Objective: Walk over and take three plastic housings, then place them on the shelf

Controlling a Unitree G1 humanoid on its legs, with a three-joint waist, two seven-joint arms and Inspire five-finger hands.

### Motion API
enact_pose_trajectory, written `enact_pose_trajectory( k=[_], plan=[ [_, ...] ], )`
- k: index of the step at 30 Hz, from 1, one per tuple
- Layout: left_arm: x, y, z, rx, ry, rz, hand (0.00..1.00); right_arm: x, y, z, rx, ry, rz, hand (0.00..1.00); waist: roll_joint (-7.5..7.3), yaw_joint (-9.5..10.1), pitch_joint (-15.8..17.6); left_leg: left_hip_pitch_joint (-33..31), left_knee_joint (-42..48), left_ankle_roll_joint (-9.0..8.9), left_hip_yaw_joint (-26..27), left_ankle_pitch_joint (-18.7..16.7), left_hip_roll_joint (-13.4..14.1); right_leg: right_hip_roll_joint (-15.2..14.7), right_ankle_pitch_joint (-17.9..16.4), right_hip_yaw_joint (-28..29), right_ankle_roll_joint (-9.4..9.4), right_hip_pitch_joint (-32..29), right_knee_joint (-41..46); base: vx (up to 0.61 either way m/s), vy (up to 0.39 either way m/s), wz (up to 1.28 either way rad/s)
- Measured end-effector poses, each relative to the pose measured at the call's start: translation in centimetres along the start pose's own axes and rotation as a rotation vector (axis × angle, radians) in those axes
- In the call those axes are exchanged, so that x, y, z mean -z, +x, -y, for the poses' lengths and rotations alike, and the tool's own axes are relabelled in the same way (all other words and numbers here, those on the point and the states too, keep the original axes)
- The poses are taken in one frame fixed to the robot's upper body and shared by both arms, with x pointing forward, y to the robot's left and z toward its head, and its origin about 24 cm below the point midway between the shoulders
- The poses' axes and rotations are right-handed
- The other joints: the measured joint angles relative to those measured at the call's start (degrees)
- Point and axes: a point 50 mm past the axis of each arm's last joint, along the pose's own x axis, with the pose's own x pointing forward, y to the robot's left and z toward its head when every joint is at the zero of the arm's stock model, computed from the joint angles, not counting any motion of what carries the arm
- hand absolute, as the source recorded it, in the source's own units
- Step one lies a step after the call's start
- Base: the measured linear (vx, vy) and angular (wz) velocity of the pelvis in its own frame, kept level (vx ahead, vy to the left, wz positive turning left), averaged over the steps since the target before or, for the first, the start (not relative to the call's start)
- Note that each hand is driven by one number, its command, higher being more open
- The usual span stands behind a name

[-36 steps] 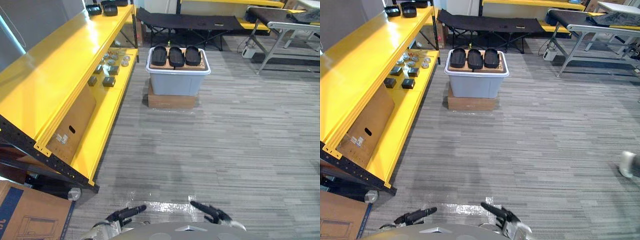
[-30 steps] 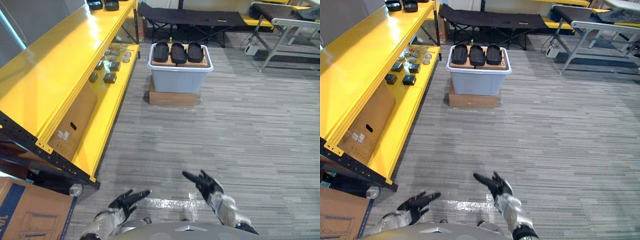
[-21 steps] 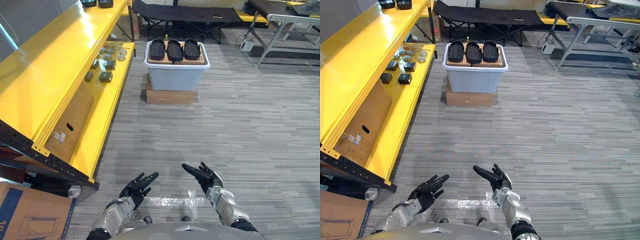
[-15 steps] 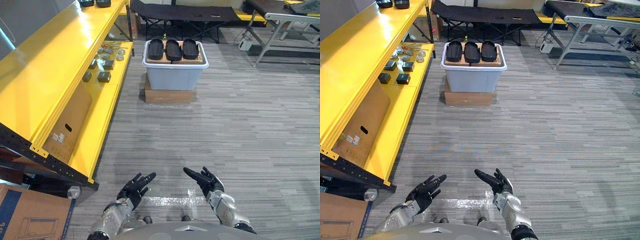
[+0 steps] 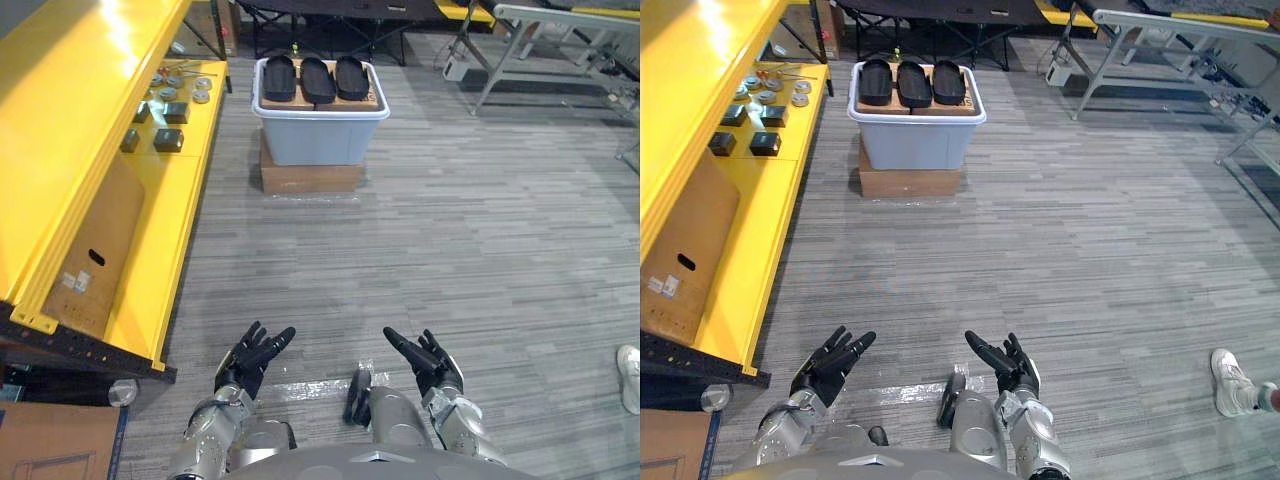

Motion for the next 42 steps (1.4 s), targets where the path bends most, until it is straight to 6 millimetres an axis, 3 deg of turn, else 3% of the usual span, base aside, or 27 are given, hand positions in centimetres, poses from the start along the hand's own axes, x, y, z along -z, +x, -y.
enact_pose_trajectory(
  k=[2,4,5,6,7,9,11,14,16,19,21,22,23,25,26,27,28,30,32,33,35,37,38,39,40,41,42],
  plan=[
    [0.0,0.0,0.2,0.008,0.005,0.01,1.0,0.5,-0.4,0.6,0.003,-0.001,-0.014,1.0,0.43,-0.2,-0.19,1.33,3.25,-1.76,-0.49,-4.48,1.06,-0.16,2.01,0.41,-4.2,-0.11,3.62,0.33,-0.257,0.06],
    [0.6,0.1,1.2,0.027,-0.009,0.0,1.0,0.1,-0.6,1.5,0.009,-0.015,-0.009,1.0,4.38,-0.42,-3.2,1.55,5.8,-4.66,-0.37,-9.19,5.66,1.73,-0.01,-1.06,-9.09,-2.97,13.22,0.42,-0.276,0.01],
    [0.9,0.2,1.5,0.029,-0.017,-0.004,1.0,-0.1,-0.6,1.9,0.013,-0.028,-0.006,1.0,5.31,-0.47,-3.91,1.27,7.54,-5.49,-0.68,-9.27,7.25,2.78,-2.23,-1.9,-9.34,-2.9,14.0,0.49,-0.246,0.13],
    [1.0,0.5,1.9,0.033,-0.037,-0.009,1.0,-0.8,-0.4,2.1,0.016,-0.045,0.009,1.0,7.78,-0.5,-4.76,-3.68,18.57,-6.4,-1.68,-9.17,10.37,4.47,-4.93,-3.02,-9.88,-2.97,14.59,0.61,-0.311,0.06],
    [0.8,1.0,2.6,0.044,-0.055,-0.001,1.0,-1.4,-0.1,2.0,0.01,-0.054,0.025,1.0,7.97,-0.26,-4.63,-9.28,30.58,-6.11,-2.27,-3.47,13.05,5.37,-5.54,-3.22,-11.08,-1.76,14.0,0.51,-0.259,-0.01],
    [1.4,1.0,2.5,0.028,-0.073,-0.021,1.0,-1.8,0.1,1.5,-0.017,-0.056,0.034,1.0,7.97,-0.3,-3.95,-15.43,46.38,-5.95,-3.9,-2.35,16.73,8.36,-6.13,-3.23,-12.03,4.39,9.69,0.52,-0.23,-0.12],
    [1.4,0.9,2.4,0.024,-0.08,-0.018,1.0,-2.0,0.4,0.8,-0.048,-0.057,0.055,1.0,6.4,0.07,-2.82,-18.81,50.85,-5.91,-5.98,-2.43,15.0,9.28,-6.37,-2.71,-12.47,11.18,4.95,0.53,-0.188,-0.17],
    [0.7,1.0,2.5,0.033,-0.089,0.012,1.0,-3.2,1.0,-0.5,-0.096,-0.11,0.104,1.0,4.29,1.52,-1.89,-25.51,33.25,-5.26,-4.62,-2.34,8.87,9.55,-5.88,-0.53,-12.17,15.85,-1.33,0.44,-0.108,-0.32],
    [0.5,1.0,2.3,0.022,-0.102,0.024,1.0,-4.1,1.5,-1.4,-0.108,-0.118,0.126,1.0,4.42,2.1,-0.03,-27.35,10.84,-5.01,-3.64,4.36,4.57,9.56,-5.93,0.88,-12.08,19.34,-4.18,0.36,0.011,-0.33],
    [1.2,0.5,1.8,0.001,-0.141,0.009,1.0,-3.9,1.4,-1.0,-0.076,-0.121,0.121,1.0,5.83,3.35,0.46,-27.25,-2.81,-6.11,-3.3,12.57,3.93,10.76,-7.47,3.17,-9.26,24.13,-7.11,0.34,0.095,-0.42],
    [1.9,0.0,1.2,-0.011,-0.152,-0.007,1.0,-2.8,0.8,-0.1,-0.051,-0.123,0.089,1.0,7.74,3.27,-0.05,-27.16,-1.45,-3.55,-2.19,15.14,5.35,11.55,-12.35,3.62,-6.85,27.6,-5.39,0.44,0.234,-0.07],
    [1.5,0.0,0.9,-0.008,-0.155,0.013,1.0,-2.5,0.7,-0.2,-0.048,-0.121,0.078,1.0,5.94,3.37,0.0,-27.71,2.82,-0.9,-1.03,17.46,4.64,9.26,-17.01,3.98,-6.2,27.57,-1.37,0.37,0.213,0.01],
    [1.3,0.0,0.8,-0.012,-0.158,0.028,1.0,-2.4,0.7,-0.3,-0.053,-0.12,0.075,1.0,4.98,3.48,-0.32,-28.28,4.87,0.06,0.02,17.47,3.95,7.9,-18.91,4.06,-5.49,27.23,0.59,0.49,0.26,0.01],
    [0.2,0.2,0.1,-0.022,-0.134,0.059,1.0,-1.8,0.7,-0.6,-0.06,-0.107,0.06,1.0,0.69,4.57,-1.94,-28.49,10.19,4.43,2.41,12.93,-0.14,1.16,-23.51,3.31,-3.09,24.59,12.45,0.57,0.199,0.04],
    [0.0,0.3,0.2,-0.018,-0.137,0.067,1.0,-2.0,0.8,-0.7,-0.068,-0.112,0.062,1.0,0.54,4.64,-2.0,-28.33,11.1,4.9,2.48,11.55,-0.55,-0.65,-22.68,3.22,-2.33,21.7,19.7,0.59,0.174,0.05],
    [-0.4,0.3,0.2,-0.009,-0.143,0.089,1.0,-2.2,1.1,-1.2,-0.086,-0.123,0.065,1.0,0.36,4.6,-2.0,-27.0,11.72,5.74,3.03,9.53,-1.08,-4.23,-16.62,3.35,-1.98,15.27,34.31,0.56,0.194,0.0],
    [-0.4,0.3,0.2,0.002,-0.136,0.097,1.0,-2.2,1.3,-1.7,-0.105,-0.136,0.059,1.0,0.06,4.48,-1.78,-24.19,11.73,6.01,3.12,7.46,-1.75,-7.98,-13.61,2.48,-4.27,10.18,46.36,0.67,0.216,-0.05],
    [-0.5,0.1,0.4,0.011,-0.112,0.101,1.0,-1.7,1.4,-2.3,-0.126,-0.155,0.036,1.0,0.68,3.98,-1.48,-18.77,10.8,6.22,1.84,5.11,-1.91,-9.45,-15.62,1.27,-7.06,5.96,52.65,0.61,0.128,0.17],
    [-1.0,0.0,1.0,0.042,-0.102,0.128,1.0,-1.4,1.3,-3.2,-0.157,-0.158,0.035,1.0,1.38,2.81,-1.25,-14.18,7.48,6.08,-0.61,4.79,-1.85,-7.32,-16.6,-0.14,-6.94,2.38,46.58,0.46,0.033,0.53],
    [-1.3,0.3,1.7,0.073,-0.093,0.135,1.0,-1.5,1.2,-3.5,-0.164,-0.152,0.045,1.0,2.22,2.63,-1.23,-12.52,5.53,5.63,-2.23,4.69,-1.3,-5.03,-16.8,-1.04,-6.15,-0.12,36.72,0.55,-0.003,0.69],
    [-1.9,0.9,2.7,0.115,-0.08,0.147,1.0,-1.5,1.2,-3.6,-0.166,-0.149,0.049,1.0,2.95,2.51,-0.83,-10.95,4.2,4.59,-5.03,4.1,-0.84,-1.64,-13.57,0.06,-1.61,-2.69,18.41,0.47,-0.048,0.73],
    [-1.7,1.2,2.9,0.14,-0.059,0.136,1.0,-1.1,1.0,-3.2,-0.147,-0.142,0.036,1.0,2.61,1.27,-0.68,-8.49,3.87,2.73,-9.25,2.99,-1.57,-0.12,-4.48,5.1,0.2,-2.68,0.93,0.38,-0.135,1.12],
    [-1.2,1.1,2.8,0.143,-0.057,0.119,1.0,-0.4,0.6,-2.5,-0.124,-0.134,0.018,1.0,1.89,1.19,-0.45,-6.06,4.08,1.23,-11.31,1.39,-2.23,-0.46,-0.84,8.28,0.91,-2.48,-1.36,0.44,-0.247,1.12],
    [-1.1,1.0,2.6,0.141,-0.057,0.114,1.0,0.0,0.4,-2.2,-0.117,-0.132,0.008,1.0,1.54,1.15,-0.48,-5.11,4.28,0.81,-12.36,0.18,-2.41,-0.55,-0.36,9.61,1.1,-2.26,-1.41,0.46,-0.293,0.91],
    [-0.8,0.7,2.0,0.128,-0.049,0.104,1.0,0.5,0.1,-1.8,-0.104,-0.128,-0.006,1.0,1.14,1.11,-0.48,-4.03,5.3,-0.13,-14.26,-2.27,-2.28,-0.41,3.0,11.19,-0.06,-2.12,0.9,0.53,-0.44,0.91],
    [-0.4,0.6,1.6,0.113,-0.047,0.084,1.0,0.1,0.1,-1.3,-0.086,-0.111,0.013,1.0,2.21,1.13,-1.16,-4.28,7.55,-1.32,-16.71,-5.69,-0.5,1.07,4.2,11.69,-1.66,-4.03,7.53,0.43,-0.386,0.79],
    [-0.1,0.5,1.4,0.1,-0.054,0.071,1.0,-0.3,0.1,-0.9,-0.071,-0.111,0.023,1.0,3.65,1.38,-1.75,-4.28,7.9,-1.75,-17.24,-7.3,1.43,2.35,1.78,10.43,-3.76,-4.92,10.33,0.49,-0.426,0.5]
  ],
)
